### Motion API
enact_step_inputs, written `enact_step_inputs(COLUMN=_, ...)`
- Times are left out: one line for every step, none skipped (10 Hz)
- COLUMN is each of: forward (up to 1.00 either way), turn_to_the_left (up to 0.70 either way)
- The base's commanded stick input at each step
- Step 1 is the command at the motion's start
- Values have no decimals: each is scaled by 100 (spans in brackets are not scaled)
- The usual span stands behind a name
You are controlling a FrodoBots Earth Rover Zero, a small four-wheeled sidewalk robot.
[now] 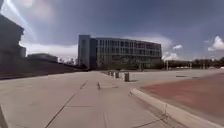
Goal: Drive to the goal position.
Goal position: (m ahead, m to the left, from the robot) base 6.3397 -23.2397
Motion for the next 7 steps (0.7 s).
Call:
enact_step_inputs(forward=70, turn_to_the_left=0)
enact_step_inputs(forward=70, turn_to_the_left=0)
enact_step_inputs(forward=70, turn_to_the_left=0)
enact_step_inputs(forward=70, turn_to_the_left=0)
enact_step_inputs(forward=70, turn_to_the_left=0)
enact_step_inputs(forward=70, turn_to_the_left=0)
enact_step_inputs(forward=70, turn_to_the_left=0)
